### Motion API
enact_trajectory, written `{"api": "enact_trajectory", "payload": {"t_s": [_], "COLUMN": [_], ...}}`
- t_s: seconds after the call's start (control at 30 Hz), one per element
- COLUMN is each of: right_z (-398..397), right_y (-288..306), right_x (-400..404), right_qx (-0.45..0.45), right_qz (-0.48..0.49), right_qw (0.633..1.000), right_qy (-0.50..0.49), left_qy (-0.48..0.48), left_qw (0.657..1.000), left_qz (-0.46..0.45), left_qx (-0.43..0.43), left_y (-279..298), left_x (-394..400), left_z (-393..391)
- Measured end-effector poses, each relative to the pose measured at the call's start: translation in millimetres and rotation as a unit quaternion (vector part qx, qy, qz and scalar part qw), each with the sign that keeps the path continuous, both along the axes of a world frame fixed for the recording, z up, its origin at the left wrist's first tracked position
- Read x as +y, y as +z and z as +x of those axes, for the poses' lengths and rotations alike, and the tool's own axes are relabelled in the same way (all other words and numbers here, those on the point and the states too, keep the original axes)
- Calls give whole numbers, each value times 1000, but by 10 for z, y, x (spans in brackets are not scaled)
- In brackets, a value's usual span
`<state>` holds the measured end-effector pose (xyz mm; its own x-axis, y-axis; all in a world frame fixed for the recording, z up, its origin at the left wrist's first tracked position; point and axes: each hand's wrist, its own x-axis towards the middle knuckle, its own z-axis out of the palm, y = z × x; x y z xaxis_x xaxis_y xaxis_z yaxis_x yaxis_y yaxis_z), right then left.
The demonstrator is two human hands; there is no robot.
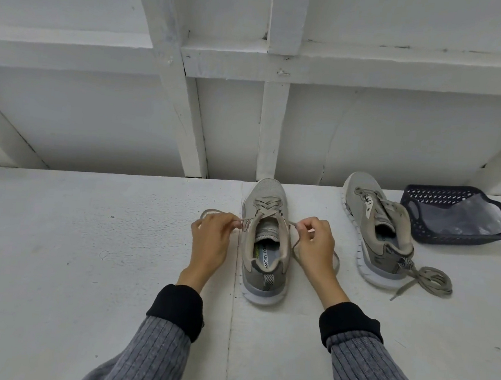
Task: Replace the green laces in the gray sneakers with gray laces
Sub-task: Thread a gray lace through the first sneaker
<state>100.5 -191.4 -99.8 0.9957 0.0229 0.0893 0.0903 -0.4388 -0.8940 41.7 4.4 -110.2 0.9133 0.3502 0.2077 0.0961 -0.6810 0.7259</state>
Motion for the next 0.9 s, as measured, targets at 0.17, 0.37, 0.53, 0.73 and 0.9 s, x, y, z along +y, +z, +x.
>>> {"api": "enact_trajectory", "payload": {"t_s": [0.17, 0.37, 0.53, 0.73, 0.9], "right_z": [-18, -89, -69, -71, -133], "right_y": [-27, 151, 387, 603, 640], "right_x": [10, 110, 205, 244, 298], "right_qx": [16, 4, 4, 77, 162], "right_qz": [14, 92, 150, 201, 202], "right_qw": [1000, 996, 989, 976, 959], "right_qy": [-8, -15, -12, 30, 115], "left_qy": [-45, -99, -152, -108, -56], "left_qw": [972, 888, 906, 977, 984], "left_qz": [-225, -445, -385, -176, -147], "left_qx": [47, -57, -87, -62, -81], "left_y": [72, 564, 859, 814, 750], "left_x": [122, 76, -62, -184, -199], "left_z": [-64, -31, -5, 77, 87]}}
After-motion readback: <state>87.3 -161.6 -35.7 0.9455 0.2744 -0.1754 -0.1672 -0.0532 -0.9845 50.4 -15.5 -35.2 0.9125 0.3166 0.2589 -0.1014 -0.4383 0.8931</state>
